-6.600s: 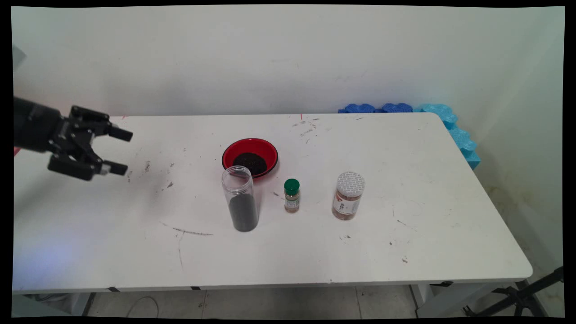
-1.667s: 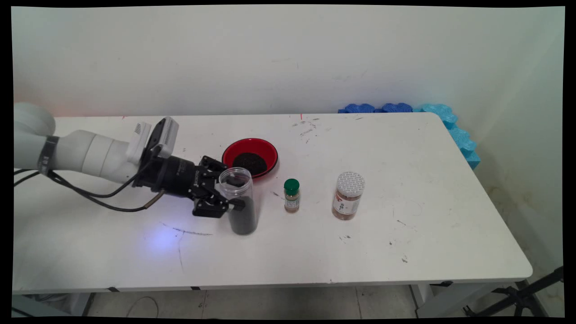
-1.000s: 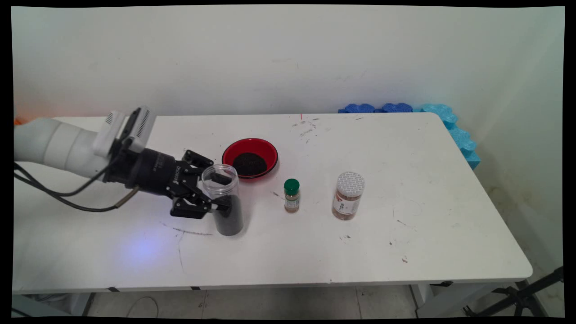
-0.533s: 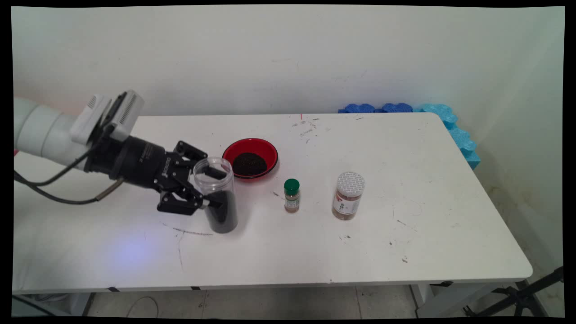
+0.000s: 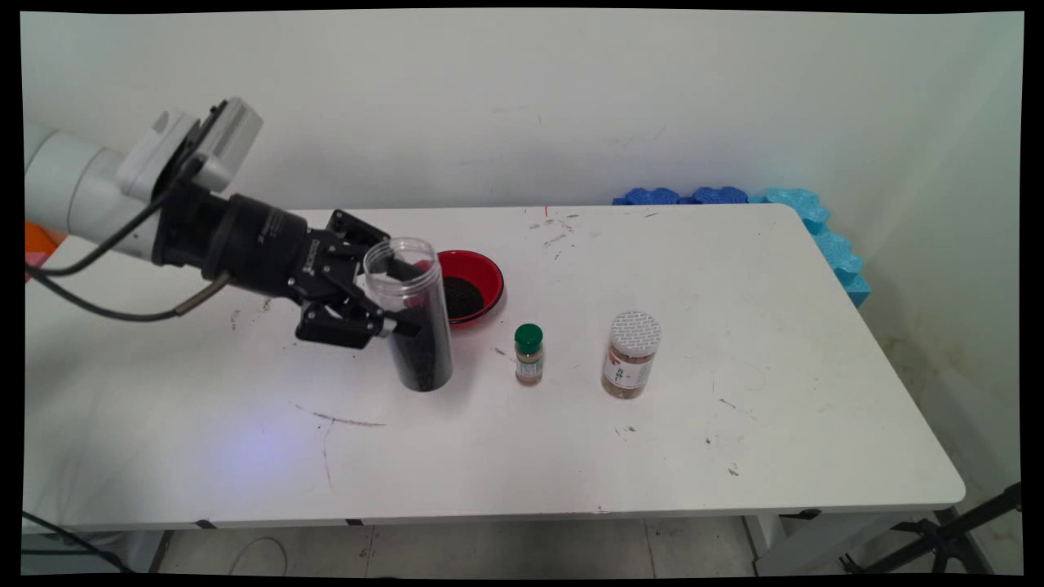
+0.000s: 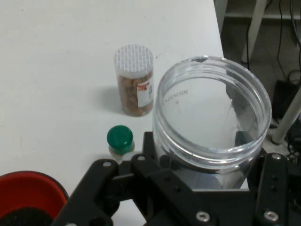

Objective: Pour the black seasoning powder in the red bowl

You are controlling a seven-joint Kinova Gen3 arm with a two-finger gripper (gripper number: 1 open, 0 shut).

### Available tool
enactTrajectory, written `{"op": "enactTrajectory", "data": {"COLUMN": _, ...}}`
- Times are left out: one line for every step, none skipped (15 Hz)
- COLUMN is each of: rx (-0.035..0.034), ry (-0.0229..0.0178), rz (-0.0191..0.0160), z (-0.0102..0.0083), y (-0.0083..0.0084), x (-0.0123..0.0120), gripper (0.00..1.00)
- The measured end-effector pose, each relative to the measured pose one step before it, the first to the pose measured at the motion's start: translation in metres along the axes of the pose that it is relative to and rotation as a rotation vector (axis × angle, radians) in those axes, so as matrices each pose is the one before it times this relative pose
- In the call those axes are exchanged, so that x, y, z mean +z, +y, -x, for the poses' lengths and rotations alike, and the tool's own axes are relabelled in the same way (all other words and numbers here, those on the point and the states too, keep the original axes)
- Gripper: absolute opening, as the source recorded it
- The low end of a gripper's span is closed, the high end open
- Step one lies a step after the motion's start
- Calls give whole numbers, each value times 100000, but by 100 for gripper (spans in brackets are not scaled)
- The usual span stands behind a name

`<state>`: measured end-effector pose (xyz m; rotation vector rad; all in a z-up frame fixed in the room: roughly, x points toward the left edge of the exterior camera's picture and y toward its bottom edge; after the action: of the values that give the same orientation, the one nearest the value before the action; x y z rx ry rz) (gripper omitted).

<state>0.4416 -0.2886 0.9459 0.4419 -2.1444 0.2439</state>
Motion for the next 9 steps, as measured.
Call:
{"op": "enactTrajectory", "data": {"rx": -1743, "ry": 433, "rz": -343, "z": -268, "y": -269, "x": 15, "gripper": 0}}
{"op": "enactTrajectory", "data": {"rx": -1897, "ry": 485, "rz": -630, "z": -216, "y": -359, "x": 27, "gripper": 0}}
{"op": "enactTrajectory", "data": {"rx": -1702, "ry": 408, "rz": -595, "z": -152, "y": -330, "x": 33, "gripper": 0}}
{"op": "enactTrajectory", "data": {"rx": -2499, "ry": 544, "rz": -673, "z": -157, "y": -457, "x": 76, "gripper": 0}}
{"op": "enactTrajectory", "data": {"rx": -2792, "ry": 529, "rz": -446, "z": -147, "y": -414, "x": 85, "gripper": 0}}
{"op": "enactTrajectory", "data": {"rx": -3415, "ry": 441, "rz": -4, "z": -112, "y": -343, "x": 113, "gripper": 0}}
{"op": "enactTrajectory", "data": {"rx": -4890, "ry": 425, "rz": 291, "z": -105, "y": -372, "x": 168, "gripper": 0}}
{"op": "enactTrajectory", "data": {"rx": -4130, "ry": 262, "rz": 211, "z": -97, "y": -316, "x": 176, "gripper": 0}}
{"op": "enactTrajectory", "data": {"rx": -4372, "ry": 253, "rz": 186, "z": -120, "y": -347, "x": 217, "gripper": 0}}
